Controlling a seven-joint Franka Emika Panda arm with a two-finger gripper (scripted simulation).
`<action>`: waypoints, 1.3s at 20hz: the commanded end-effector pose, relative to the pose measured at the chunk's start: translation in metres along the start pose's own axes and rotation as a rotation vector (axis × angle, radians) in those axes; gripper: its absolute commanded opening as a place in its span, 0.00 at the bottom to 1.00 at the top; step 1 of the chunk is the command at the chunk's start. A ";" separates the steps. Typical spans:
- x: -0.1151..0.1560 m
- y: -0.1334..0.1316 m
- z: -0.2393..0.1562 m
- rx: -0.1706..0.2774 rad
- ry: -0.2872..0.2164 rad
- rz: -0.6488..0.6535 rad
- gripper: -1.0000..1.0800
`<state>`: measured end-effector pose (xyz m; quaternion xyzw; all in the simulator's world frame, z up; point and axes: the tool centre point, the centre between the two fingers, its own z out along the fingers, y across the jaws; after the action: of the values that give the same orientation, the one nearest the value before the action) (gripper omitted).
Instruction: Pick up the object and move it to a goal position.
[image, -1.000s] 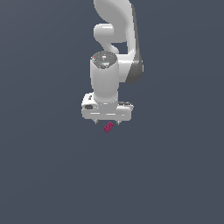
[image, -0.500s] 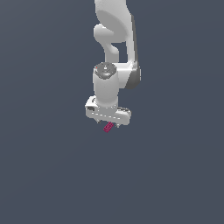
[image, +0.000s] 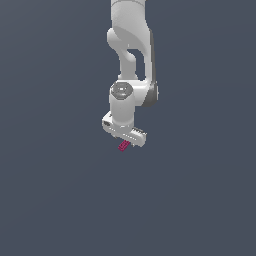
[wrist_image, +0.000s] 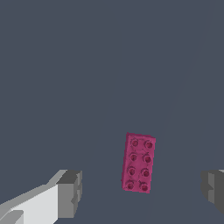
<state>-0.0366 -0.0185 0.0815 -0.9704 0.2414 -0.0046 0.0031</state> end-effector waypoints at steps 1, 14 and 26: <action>-0.005 0.003 0.008 -0.003 -0.003 0.044 0.96; -0.013 0.008 0.022 -0.009 -0.007 0.101 0.96; -0.015 0.009 0.067 -0.009 -0.007 0.106 0.96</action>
<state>-0.0536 -0.0198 0.0184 -0.9563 0.2923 0.0007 -0.0002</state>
